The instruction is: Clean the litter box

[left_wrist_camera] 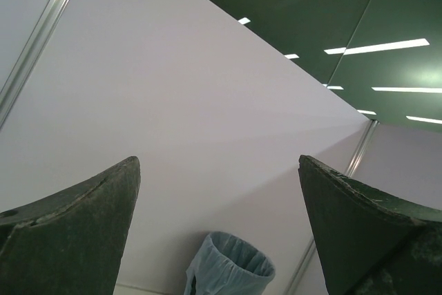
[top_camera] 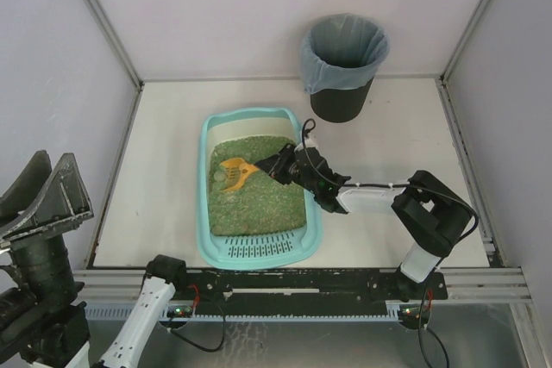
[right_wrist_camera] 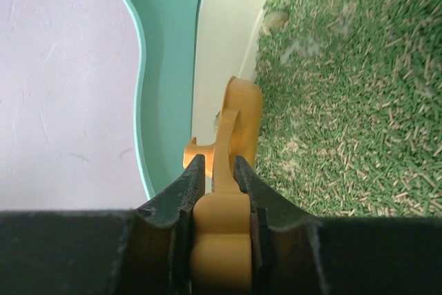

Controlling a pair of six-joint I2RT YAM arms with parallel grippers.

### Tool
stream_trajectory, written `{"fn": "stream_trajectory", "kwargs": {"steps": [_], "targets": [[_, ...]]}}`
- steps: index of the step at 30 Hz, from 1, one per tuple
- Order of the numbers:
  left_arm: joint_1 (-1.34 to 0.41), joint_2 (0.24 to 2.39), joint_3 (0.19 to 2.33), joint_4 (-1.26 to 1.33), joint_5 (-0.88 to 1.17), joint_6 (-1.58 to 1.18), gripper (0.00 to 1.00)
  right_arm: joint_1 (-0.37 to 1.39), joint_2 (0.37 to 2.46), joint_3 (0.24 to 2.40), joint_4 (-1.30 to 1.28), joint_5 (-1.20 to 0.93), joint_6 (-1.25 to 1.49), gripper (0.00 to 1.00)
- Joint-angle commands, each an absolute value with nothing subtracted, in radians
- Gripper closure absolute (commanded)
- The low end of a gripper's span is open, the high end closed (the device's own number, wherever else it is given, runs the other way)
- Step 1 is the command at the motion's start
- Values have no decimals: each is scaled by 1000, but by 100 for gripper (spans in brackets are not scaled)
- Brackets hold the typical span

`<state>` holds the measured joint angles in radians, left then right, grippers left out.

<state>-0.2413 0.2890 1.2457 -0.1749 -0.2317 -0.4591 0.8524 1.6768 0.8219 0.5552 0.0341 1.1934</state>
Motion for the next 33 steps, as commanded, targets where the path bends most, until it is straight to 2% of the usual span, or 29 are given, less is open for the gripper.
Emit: {"fn": "stream_trajectory", "kwargs": {"steps": [1,15,33], "targets": [[-231,310,1233,-138,-209,-437,0,828,1645,823,595,81,1201,100],[-229,319,1215,-131,-215,-429,0,828,1619,824,576,90,1194,100],[-191,445,1278,-209,-281,-405,0,773,1391,671,577,64,1200,100]]}}
